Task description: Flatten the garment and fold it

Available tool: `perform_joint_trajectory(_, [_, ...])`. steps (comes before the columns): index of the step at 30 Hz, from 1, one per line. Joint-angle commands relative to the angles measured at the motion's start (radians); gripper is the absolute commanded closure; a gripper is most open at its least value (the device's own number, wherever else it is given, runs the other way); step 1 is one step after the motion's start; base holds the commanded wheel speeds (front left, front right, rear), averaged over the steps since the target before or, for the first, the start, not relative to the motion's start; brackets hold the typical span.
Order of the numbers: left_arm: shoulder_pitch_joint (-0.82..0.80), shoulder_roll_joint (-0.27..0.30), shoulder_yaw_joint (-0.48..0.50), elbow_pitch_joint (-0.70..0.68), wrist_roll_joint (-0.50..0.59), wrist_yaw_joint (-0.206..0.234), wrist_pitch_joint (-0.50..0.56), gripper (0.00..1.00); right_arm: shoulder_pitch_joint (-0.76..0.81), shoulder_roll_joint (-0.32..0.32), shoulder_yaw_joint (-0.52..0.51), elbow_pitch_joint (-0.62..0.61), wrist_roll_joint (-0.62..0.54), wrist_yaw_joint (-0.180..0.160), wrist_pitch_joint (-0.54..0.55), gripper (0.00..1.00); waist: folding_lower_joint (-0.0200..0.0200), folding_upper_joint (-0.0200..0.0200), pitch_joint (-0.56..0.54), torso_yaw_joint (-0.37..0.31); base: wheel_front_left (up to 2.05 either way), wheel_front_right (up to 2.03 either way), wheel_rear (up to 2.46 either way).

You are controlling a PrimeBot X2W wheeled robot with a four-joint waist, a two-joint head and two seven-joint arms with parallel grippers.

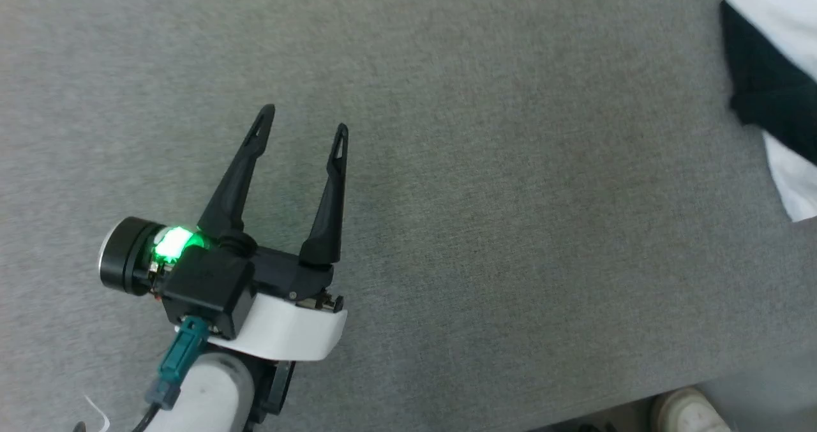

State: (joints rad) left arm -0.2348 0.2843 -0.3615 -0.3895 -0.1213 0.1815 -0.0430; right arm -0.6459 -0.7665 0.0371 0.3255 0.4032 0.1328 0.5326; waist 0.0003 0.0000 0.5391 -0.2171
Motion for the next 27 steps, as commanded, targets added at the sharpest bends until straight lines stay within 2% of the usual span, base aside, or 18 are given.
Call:
perform_joint_trajectory(1, [-0.018, 0.004, 0.0, -0.006, 0.008, 0.005, 0.003, 0.0, -0.021, -0.009, 0.0, 0.019, -0.01, -0.002, -0.014, 1.0, -0.0003, 0.0, 0.048, -0.035, 0.0, 0.0, 0.0])
perform_joint_trajectory(8, [-0.031, 0.011, -0.014, -0.015, 0.038, 0.011, -0.003, 0.0, -0.07, -0.026, 0.037, 0.153, -0.027, -0.002, -0.107, 1.0, -0.0003, 0.0, 0.069, -0.031, 0.0, 0.0, 0.0])
perform_joint_trajectory(10, [-0.033, 0.01, -0.013, -0.019, 0.042, 0.016, -0.011, 0.0, -0.084, -0.027, 0.053, 0.188, -0.029, -0.002, -0.131, 0.8, -0.0003, 0.0, 0.071, -0.03, 0.0, 0.0, 0.0])
perform_joint_trajectory(12, [-0.033, 0.008, -0.012, -0.022, 0.044, 0.023, -0.019, 0.0, -0.099, -0.025, 0.065, 0.221, -0.028, -0.002, -0.15, 0.67, -0.0003, 0.0, 0.072, -0.029, 0.0, 0.0, 0.0])
perform_joint_trajectory(16, [-0.027, 0.004, -0.005, -0.027, 0.044, 0.036, -0.03, 0.0, -0.123, -0.023, 0.095, 0.272, -0.024, -0.002, -0.179, 0.52, -0.0003, 0.0, 0.065, -0.026, 0.0, 0.0, 0.0])
perform_joint_trajectory(18, [-0.023, -0.006, 0.007, -0.031, 0.037, 0.052, -0.043, 0.0, -0.134, -0.023, 0.11, 0.293, -0.02, -0.002, -0.192, 0.4, -0.0003, 0.0, 0.059, -0.024, 0.0, 0.0, 0.0])
perform_joint_trajectory(22, [-0.014, -0.014, 0.02, -0.028, 0.026, 0.067, -0.066, 0.0, -0.152, -0.027, 0.141, 0.325, -0.008, -0.002, -0.212, 0.27, -0.0003, 0.0, 0.039, -0.016, 0.0, 0.0, 0.0])
perform_joint_trajectory(24, [-0.007, -0.015, 0.025, -0.024, 0.021, 0.072, -0.08, 0.0, -0.158, -0.031, 0.154, 0.338, 0.0, -0.002, -0.222, 0.15, -0.0003, 0.0, 0.025, -0.01, 0.0, 0.0, 0.0])
perform_joint_trajectory(25, [-0.003, -0.016, 0.025, -0.02, 0.016, 0.072, -0.086, 0.0, -0.161, -0.032, 0.159, 0.343, 0.005, -0.002, -0.228, 0.04, -0.0003, 0.0, 0.016, -0.007, 0.0, 0.0, 0.0])
perform_joint_trajectory(27, [0.006, -0.019, 0.027, -0.012, 0.007, 0.074, -0.099, 0.0, -0.164, -0.032, 0.162, 0.351, 0.019, -0.002, -0.245, 0.0, -0.0003, 0.0, -0.006, 0.001, 0.0, 0.0, 0.0])
